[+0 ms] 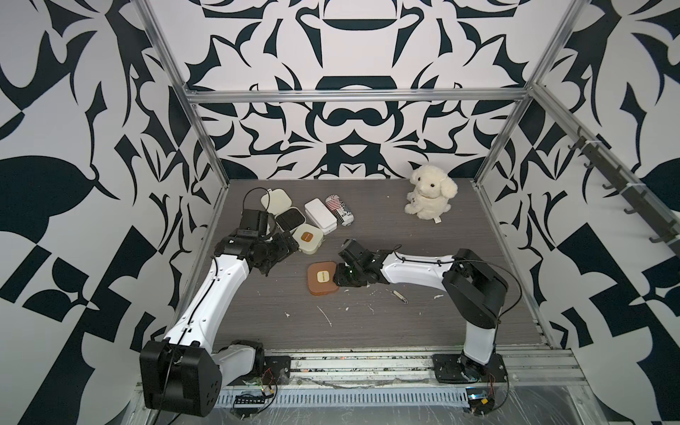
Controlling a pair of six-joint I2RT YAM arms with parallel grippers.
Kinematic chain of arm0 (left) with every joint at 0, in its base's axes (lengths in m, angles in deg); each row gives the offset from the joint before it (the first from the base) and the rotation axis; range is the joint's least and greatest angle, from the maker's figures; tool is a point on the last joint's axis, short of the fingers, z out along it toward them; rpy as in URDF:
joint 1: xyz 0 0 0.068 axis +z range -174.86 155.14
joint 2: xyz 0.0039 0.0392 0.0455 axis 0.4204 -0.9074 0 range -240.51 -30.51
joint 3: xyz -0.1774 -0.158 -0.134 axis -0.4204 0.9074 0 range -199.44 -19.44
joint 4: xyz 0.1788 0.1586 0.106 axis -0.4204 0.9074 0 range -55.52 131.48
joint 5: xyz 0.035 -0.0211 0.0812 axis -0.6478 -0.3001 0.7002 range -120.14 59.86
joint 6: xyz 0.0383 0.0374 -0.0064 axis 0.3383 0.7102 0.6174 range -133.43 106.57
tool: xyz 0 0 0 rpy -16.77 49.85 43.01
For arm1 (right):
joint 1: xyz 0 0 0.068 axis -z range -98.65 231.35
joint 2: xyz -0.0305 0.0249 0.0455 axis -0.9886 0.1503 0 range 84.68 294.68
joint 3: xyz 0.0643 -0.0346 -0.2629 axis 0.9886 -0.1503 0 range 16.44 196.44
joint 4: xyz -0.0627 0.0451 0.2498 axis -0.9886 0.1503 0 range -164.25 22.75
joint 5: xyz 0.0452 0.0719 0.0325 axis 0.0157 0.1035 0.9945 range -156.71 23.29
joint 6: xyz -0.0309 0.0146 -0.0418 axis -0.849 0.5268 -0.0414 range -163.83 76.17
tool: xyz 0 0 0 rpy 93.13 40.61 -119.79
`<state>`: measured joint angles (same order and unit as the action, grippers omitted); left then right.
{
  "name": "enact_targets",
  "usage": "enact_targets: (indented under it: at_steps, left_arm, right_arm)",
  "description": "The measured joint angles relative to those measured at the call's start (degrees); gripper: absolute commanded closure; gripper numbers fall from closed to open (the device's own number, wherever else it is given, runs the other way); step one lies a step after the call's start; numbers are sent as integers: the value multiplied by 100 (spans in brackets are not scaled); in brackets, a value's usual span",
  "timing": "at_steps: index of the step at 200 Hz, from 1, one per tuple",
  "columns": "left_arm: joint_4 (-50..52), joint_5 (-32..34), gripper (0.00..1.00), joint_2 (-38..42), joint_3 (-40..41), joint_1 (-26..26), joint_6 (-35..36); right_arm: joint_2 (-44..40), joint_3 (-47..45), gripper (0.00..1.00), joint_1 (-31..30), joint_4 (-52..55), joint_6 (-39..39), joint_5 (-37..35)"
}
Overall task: Organize nail clipper sets
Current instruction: Move the storage box to the center of the board.
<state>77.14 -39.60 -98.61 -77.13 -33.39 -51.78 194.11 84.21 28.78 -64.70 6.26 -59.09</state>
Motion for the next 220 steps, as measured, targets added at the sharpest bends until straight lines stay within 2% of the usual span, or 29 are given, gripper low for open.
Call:
enact_targets:
  at_steps: [70,114,140,160,183,205,220]
  left_arm:
    - [129,-302,12,-264,-474,636,205]
    - [-11,-474,14,-1276,-901,1318,330]
    - [-72,-496,14,-1976,-1252,1528,422]
    - [-85,-498,20,-2559,-1663,1602,485]
    - [-15,-496,32,-3320,-2424,1606,584]
    - [111,-376,40,-4061,-3335,1585,632]
    - [251,-258,41,-4511,-3877,1558,706]
  right_arm:
    - [981,1058,64,-173,-459,59,511]
    - [1976,2267,66,-739,-846,579,708]
    - [2369,2699,66,-903,-1128,793,894]
    - [2356,2699,65,-896,-1119,820,946]
    - [2131,2505,65,-782,-931,737,903]
    - [1537,2000,65,-662,-632,568,708]
    - [994,1615,65,-586,-468,442,538]
